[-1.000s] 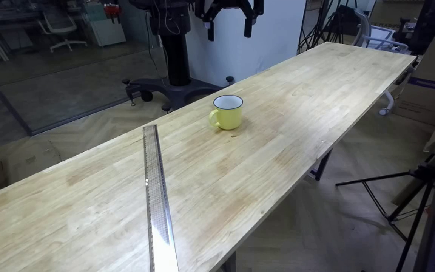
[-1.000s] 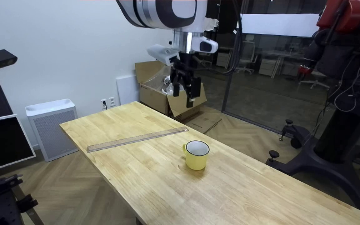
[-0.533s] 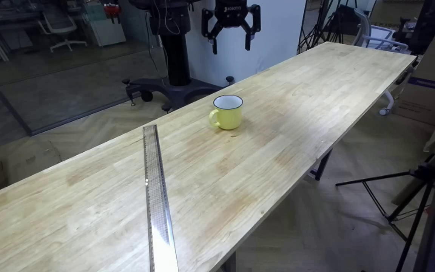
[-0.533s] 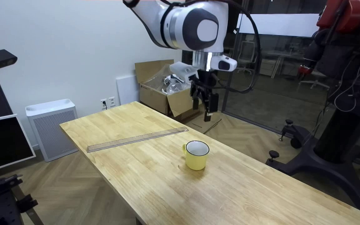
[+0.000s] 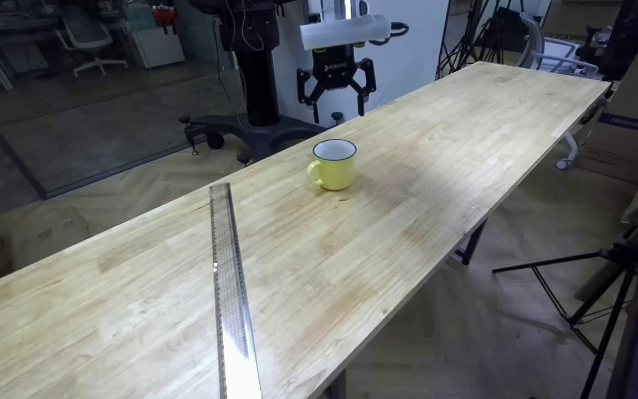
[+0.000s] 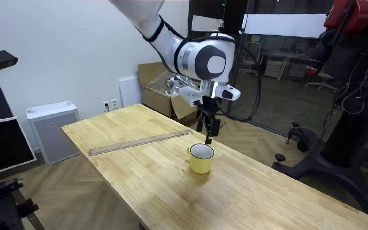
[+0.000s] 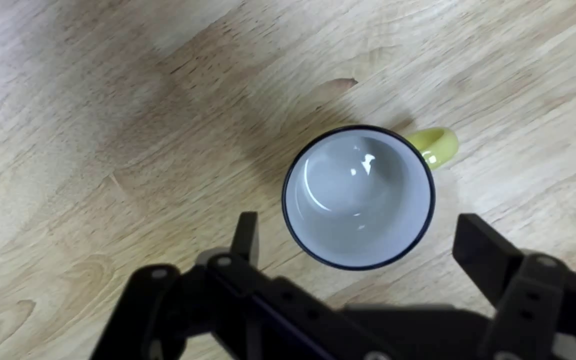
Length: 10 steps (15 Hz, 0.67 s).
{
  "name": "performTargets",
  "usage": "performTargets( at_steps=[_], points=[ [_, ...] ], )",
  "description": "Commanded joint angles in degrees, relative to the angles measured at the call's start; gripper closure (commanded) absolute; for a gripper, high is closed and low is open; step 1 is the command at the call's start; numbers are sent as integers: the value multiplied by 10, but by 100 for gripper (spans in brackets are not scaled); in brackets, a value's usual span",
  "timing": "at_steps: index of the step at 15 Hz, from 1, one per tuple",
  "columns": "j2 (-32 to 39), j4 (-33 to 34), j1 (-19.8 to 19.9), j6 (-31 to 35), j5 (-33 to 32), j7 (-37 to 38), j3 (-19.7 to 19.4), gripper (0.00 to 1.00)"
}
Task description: Move the cup forward
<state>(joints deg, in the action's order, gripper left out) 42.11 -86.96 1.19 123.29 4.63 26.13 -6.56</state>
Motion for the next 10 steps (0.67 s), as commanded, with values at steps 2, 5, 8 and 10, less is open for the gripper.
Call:
performTargets(
  at_steps=[2, 5, 8, 10],
  points=[
    [39, 51, -4, -35, 12, 29, -5, 0],
    [62, 70, -1, -23, 14, 13, -2, 0],
    [86, 93, 4, -37, 26, 12, 6, 0],
    [68, 60, -1, -18, 20, 5, 0, 0]
  ],
)
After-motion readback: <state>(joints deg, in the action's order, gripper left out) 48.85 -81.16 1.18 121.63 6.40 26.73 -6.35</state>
